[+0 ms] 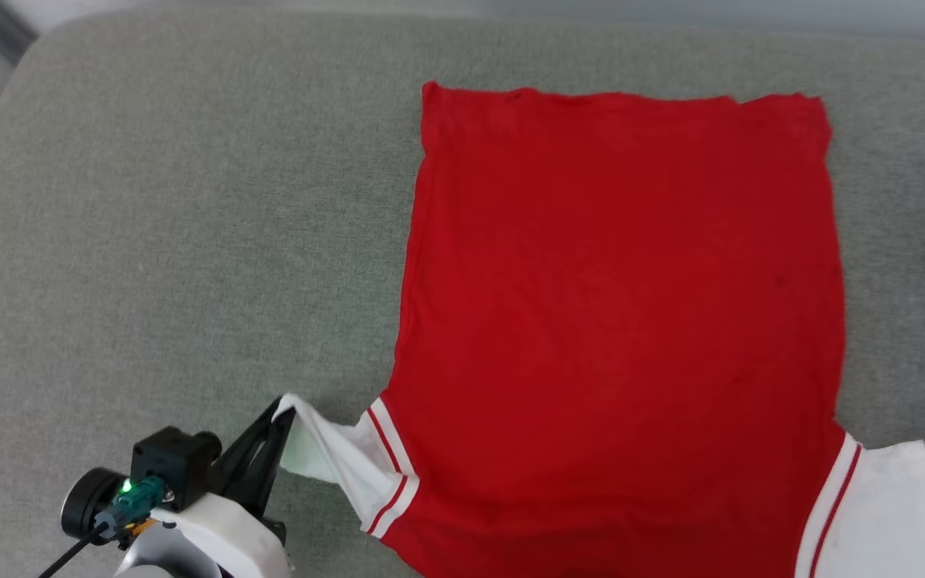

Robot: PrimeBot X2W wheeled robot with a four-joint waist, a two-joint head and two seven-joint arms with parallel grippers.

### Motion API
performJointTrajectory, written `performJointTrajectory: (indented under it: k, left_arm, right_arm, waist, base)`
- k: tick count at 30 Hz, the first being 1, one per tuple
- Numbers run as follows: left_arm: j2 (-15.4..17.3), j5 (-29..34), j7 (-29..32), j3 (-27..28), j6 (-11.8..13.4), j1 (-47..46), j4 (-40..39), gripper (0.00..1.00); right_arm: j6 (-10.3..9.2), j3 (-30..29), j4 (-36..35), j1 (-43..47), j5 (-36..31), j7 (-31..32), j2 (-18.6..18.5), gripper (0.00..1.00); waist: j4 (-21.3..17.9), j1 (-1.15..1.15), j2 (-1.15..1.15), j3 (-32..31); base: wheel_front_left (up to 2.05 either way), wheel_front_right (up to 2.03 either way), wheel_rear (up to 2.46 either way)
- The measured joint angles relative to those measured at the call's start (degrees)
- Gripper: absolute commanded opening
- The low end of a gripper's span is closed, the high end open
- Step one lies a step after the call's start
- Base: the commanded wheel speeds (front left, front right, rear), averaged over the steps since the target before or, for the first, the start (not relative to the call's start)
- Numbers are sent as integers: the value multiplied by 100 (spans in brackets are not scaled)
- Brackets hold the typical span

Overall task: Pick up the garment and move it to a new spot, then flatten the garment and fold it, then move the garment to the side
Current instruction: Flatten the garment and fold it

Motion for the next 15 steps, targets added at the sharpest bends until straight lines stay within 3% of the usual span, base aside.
performJointTrajectory:
  k: [8, 11, 15]
  left_arm:
    - [-333, 428, 0, 255, -56, -373, -185, 0]
    - [-437, 581, 0, 352, -65, -492, -304, 0]
    - [-581, 756, 0, 393, -112, -662, -470, 0]
  right_arm:
    - [0, 320, 525, -1403, -38, 2565, 360, 100]
    - [0, 272, 891, -1689, -326, 3173, 452, 100]
    - [0, 119, 1235, -1876, -710, 3501, 656, 100]
  waist:
    - [426, 1, 0, 884]
    - [587, 1, 0, 1178]
    - [803, 0, 0, 1535]
  base:
    - [0, 0, 0]
    - [0, 0, 0]
    - [0, 0, 0]
